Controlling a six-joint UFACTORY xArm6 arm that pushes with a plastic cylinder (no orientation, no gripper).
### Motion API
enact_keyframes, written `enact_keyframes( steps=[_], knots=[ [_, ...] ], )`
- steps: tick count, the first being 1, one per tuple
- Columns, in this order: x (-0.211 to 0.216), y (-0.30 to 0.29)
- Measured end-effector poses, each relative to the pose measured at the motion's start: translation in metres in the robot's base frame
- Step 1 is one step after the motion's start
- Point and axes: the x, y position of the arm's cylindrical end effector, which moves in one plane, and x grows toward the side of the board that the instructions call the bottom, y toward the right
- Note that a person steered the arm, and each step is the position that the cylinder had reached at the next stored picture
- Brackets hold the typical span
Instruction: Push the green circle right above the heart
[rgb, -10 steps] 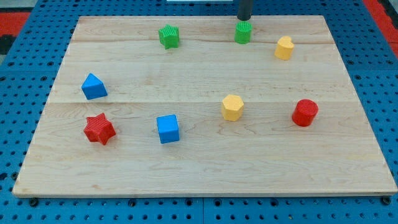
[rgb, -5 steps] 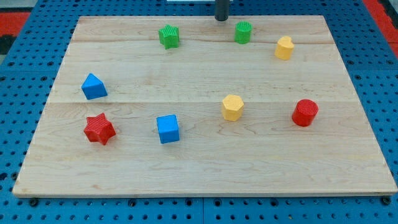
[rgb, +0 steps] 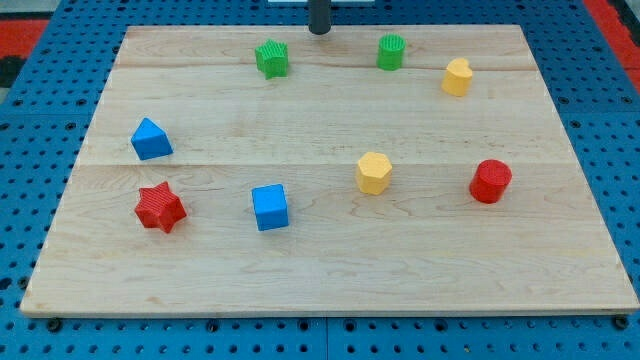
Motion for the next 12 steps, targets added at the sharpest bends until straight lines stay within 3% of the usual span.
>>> enact_keyframes(
  steps=[2,4,5,7,12],
  knots=[
    [0.0,-0.004],
    [0.052,-0.005],
    [0.052,-0.002],
    [0.052,0.059],
    [0.052,0.116]
  ],
)
